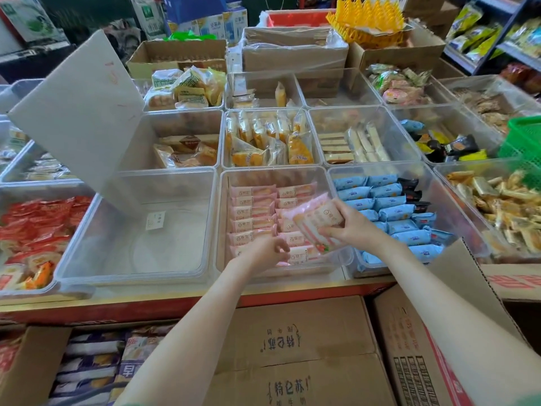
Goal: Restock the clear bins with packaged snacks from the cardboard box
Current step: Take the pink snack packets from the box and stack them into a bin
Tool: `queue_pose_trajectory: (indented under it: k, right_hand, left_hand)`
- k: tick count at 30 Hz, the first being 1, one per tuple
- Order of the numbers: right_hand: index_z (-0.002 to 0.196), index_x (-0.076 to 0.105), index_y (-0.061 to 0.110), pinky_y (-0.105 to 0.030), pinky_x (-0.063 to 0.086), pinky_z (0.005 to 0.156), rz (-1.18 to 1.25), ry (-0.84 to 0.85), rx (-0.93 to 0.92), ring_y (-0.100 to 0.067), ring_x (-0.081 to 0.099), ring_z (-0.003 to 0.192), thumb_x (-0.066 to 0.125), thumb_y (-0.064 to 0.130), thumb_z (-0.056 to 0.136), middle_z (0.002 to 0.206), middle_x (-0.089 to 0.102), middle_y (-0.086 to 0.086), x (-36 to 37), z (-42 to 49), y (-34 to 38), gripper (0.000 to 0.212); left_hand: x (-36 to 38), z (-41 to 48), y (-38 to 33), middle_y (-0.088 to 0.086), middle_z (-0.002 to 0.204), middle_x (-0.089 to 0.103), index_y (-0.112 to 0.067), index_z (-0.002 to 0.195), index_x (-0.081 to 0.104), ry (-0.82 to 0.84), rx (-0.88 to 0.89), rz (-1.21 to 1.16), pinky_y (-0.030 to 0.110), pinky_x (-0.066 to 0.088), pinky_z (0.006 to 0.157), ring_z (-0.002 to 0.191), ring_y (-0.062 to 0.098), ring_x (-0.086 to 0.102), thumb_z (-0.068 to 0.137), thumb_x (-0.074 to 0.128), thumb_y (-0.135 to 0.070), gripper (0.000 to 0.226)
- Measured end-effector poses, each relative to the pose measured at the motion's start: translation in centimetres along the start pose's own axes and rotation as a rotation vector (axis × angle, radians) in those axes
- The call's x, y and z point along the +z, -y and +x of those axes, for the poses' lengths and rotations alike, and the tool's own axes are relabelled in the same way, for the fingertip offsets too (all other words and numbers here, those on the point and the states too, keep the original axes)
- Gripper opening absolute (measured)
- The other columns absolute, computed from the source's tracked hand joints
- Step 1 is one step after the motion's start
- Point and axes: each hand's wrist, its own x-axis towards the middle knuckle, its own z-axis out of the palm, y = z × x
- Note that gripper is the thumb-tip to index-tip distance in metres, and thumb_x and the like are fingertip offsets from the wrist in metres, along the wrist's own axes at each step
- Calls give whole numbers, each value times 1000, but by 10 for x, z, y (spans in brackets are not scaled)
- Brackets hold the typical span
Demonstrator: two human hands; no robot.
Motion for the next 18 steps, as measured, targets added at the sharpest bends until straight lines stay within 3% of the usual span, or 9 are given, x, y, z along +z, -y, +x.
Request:
queue_pose_trajectory:
  k: [4, 8, 10, 13, 15, 18]
  right_hand:
    - [104, 45, 25, -27, 49, 69, -322, 212, -36, -13, 60, 83, 68, 22, 85, 90, 62, 4, 10, 6, -11, 30]
    - [109, 39, 22, -37, 49, 72, -589, 310, -46, -19, 59, 83, 64, 26, 88, 91, 61, 1, 14, 17, -10, 33]
    - [122, 34, 25, -36, 48, 73, -692, 355, -56, -21, 60, 89, 62, 26, 88, 99, 63, -1, 16, 22, -6, 44]
    - [143, 14, 39, -36, 48, 79, -816, 400, -74, -22, 60, 96, 56, 24, 90, 118, 60, 0, 22, 24, -3, 69]
    - [145, 4, 47, -37, 49, 79, -854, 417, -96, -21, 59, 93, 53, 22, 91, 129, 54, 3, 25, 24, 0, 77]
    - [145, 1, 48, -33, 47, 83, -876, 466, -117, -21, 58, 106, 53, 22, 92, 143, 44, 5, 25, 25, 3, 79]
  left_hand:
    - [5, 9, 2, -4, 121, 63, -28, 109, 68, 31, 54, 322, 38, 41, 98, 115, 21, 53, 94, 53, -33, 22]
    - [-2, 11, 12, -1, 107, 67, -21, 98, 70, 52, 68, 418, 41, 43, 94, 107, 26, 57, 92, 55, -31, 19]
    - [-6, 11, 15, 2, 107, 67, -17, 100, 67, 43, 63, 420, 38, 43, 93, 104, 25, 57, 93, 55, -26, 17]
    - [-6, 11, 24, 6, 102, 67, -12, 97, 67, 31, 41, 384, 34, 45, 85, 98, 26, 59, 93, 55, -18, 15]
    - [-7, 12, 32, 5, 97, 67, -14, 90, 66, 12, 21, 368, 32, 47, 80, 94, 24, 60, 90, 54, -14, 12]
    - [-13, 12, 45, 6, 95, 66, -14, 87, 64, -31, -8, 352, 34, 52, 81, 91, 23, 60, 90, 53, -12, 12]
